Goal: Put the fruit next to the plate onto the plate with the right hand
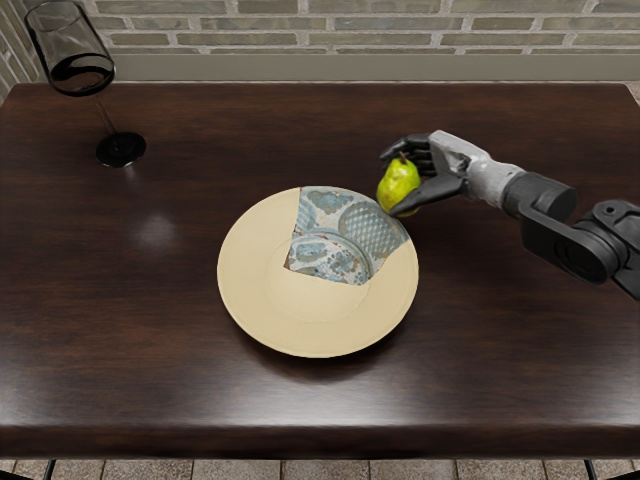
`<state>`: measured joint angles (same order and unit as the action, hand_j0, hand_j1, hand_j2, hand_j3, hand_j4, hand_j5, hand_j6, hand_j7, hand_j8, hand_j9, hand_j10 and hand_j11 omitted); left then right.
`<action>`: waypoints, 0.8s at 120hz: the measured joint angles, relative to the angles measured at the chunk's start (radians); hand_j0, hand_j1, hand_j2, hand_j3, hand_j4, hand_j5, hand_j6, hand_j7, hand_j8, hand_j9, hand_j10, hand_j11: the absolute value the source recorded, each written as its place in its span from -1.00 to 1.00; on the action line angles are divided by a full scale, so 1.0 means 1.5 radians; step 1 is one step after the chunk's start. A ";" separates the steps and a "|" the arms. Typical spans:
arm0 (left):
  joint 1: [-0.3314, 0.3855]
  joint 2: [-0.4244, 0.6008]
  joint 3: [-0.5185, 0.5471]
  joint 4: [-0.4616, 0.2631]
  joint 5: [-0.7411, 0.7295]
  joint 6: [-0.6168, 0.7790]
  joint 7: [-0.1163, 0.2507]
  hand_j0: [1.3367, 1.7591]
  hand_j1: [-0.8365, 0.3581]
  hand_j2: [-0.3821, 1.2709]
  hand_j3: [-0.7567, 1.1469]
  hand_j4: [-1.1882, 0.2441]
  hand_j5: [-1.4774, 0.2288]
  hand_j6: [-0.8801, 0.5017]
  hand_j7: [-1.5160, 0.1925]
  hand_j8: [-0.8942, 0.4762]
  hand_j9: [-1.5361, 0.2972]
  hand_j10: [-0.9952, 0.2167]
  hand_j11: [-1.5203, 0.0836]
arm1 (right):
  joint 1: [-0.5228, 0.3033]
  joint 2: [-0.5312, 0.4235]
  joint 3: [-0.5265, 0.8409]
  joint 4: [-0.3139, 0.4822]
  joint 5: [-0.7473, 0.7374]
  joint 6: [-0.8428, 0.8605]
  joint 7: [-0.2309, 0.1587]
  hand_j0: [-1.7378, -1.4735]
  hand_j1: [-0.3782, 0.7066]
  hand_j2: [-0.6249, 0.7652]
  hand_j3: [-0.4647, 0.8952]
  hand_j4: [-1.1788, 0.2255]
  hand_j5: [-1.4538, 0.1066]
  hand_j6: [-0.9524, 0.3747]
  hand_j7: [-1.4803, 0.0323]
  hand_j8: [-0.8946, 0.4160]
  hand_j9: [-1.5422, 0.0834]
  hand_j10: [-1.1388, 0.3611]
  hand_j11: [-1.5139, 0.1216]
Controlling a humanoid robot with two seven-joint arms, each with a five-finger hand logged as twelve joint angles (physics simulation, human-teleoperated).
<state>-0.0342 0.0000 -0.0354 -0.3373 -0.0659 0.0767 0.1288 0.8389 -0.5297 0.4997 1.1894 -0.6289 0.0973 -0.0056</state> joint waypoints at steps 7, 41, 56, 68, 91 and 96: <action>0.000 0.000 0.000 0.000 0.000 0.000 0.000 0.52 0.98 -0.54 -0.20 0.66 0.73 0.27 0.77 0.31 0.68 0.64 0.90 | 0.000 -0.002 0.009 0.016 0.001 -0.001 -0.018 -0.38 0.07 0.46 -0.32 -0.21 -0.12 -0.40 -0.09 -0.41 -0.05 -0.11 -0.07; 0.000 0.000 0.000 0.000 0.000 0.000 0.000 0.52 0.98 -0.54 -0.20 0.66 0.73 0.27 0.77 0.31 0.68 0.64 0.90 | 0.000 -0.019 0.026 0.069 0.011 -0.003 -0.050 -0.38 0.08 0.47 -0.32 -0.23 -0.14 -0.41 -0.11 -0.41 -0.07 -0.10 -0.09; 0.000 0.000 0.000 0.000 0.000 0.000 0.000 0.52 0.98 -0.54 -0.20 0.66 0.73 0.27 0.77 0.31 0.68 0.64 0.90 | 0.001 -0.015 0.031 0.087 0.014 -0.001 -0.051 -0.38 0.07 0.41 -0.32 -0.23 -0.14 -0.39 -0.11 -0.39 -0.08 -0.08 -0.10; 0.000 0.000 0.000 0.000 0.000 0.000 0.000 0.52 0.98 -0.54 -0.20 0.66 0.73 0.27 0.77 0.31 0.68 0.64 0.90 | 0.001 -0.010 0.035 0.097 0.015 0.001 -0.052 -0.38 0.06 0.36 -0.32 -0.22 -0.15 -0.38 -0.11 -0.37 -0.09 -0.07 -0.11; 0.000 0.000 0.000 0.000 0.000 0.000 0.000 0.52 0.98 -0.54 -0.20 0.66 0.73 0.27 0.77 0.31 0.68 0.64 0.90 | 0.000 0.001 0.039 0.108 0.018 0.003 -0.052 -0.38 0.05 0.30 -0.32 -0.22 -0.15 -0.36 -0.11 -0.35 -0.09 -0.05 -0.12; 0.000 0.000 0.000 0.000 0.000 0.000 0.000 0.52 0.98 -0.54 -0.20 0.66 0.73 0.27 0.77 0.31 0.68 0.64 0.90 | 0.000 0.005 0.039 0.109 0.018 0.003 -0.052 -0.38 0.05 0.30 -0.32 -0.22 -0.16 -0.36 -0.11 -0.35 -0.09 -0.04 -0.12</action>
<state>-0.0346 0.0000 -0.0353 -0.3370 -0.0659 0.0767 0.1289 0.8392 -0.5221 0.5588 1.3531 -0.6012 0.1020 -0.0835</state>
